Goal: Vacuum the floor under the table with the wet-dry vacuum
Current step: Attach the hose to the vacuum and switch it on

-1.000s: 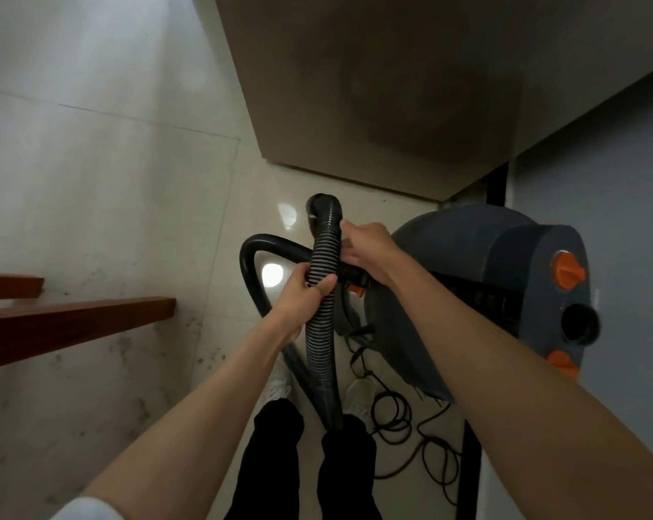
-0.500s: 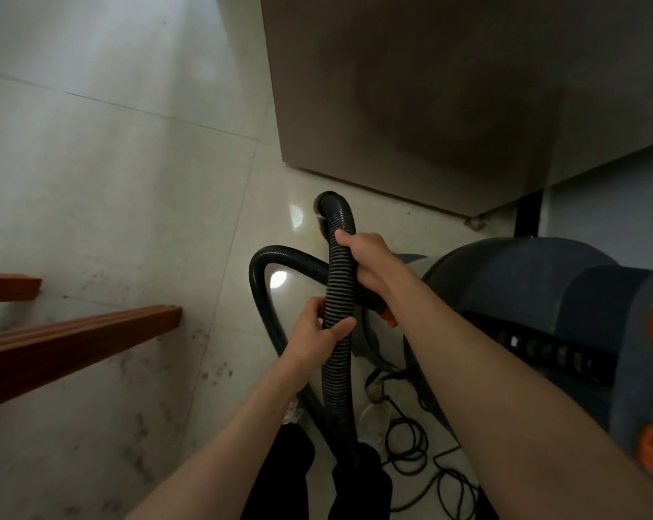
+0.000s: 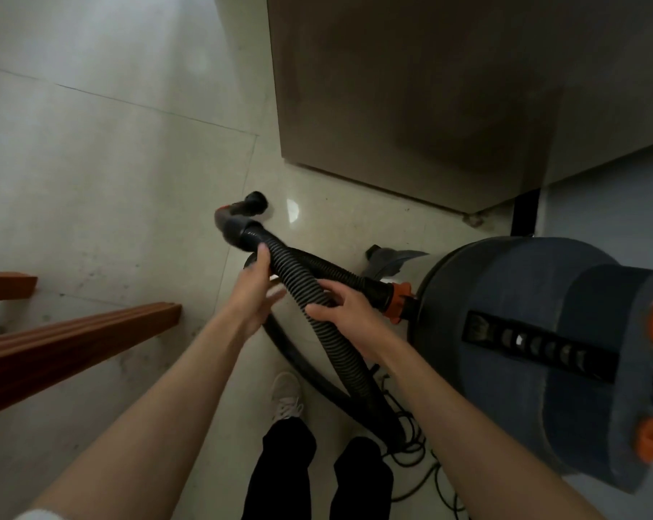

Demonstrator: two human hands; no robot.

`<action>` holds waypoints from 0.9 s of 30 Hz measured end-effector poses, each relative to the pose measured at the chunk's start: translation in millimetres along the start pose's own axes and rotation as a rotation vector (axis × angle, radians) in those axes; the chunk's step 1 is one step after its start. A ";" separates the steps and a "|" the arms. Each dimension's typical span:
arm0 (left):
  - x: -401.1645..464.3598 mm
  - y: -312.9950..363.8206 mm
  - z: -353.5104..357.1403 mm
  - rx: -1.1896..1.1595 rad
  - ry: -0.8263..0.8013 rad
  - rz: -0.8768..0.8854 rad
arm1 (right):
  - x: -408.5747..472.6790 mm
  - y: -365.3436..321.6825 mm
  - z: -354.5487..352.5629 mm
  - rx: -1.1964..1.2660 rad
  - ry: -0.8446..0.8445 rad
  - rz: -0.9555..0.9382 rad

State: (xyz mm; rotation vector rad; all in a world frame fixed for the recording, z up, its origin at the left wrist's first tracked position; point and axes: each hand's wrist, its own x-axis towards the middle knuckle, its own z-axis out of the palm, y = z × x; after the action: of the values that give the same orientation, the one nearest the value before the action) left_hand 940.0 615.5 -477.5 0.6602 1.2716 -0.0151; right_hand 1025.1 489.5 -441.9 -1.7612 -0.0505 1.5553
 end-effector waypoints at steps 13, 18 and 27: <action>-113.7 -27.8 8.7 -0.110 -0.223 -0.062 | -66.4 -13.8 -16.6 0.019 0.079 -0.039; -180.5 -45.9 33.9 0.172 -0.355 0.023 | -106.0 -42.5 -10.5 -0.055 0.052 -0.142; -277.7 -84.3 55.2 0.521 -0.250 0.207 | -227.2 -20.8 -58.4 -0.146 0.021 -0.226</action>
State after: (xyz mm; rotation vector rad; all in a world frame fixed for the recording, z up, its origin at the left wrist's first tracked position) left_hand 868.6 426.0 -262.4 1.1976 0.9526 -0.2581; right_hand 1027.0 361.3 -244.4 -1.8140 -0.3484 1.3986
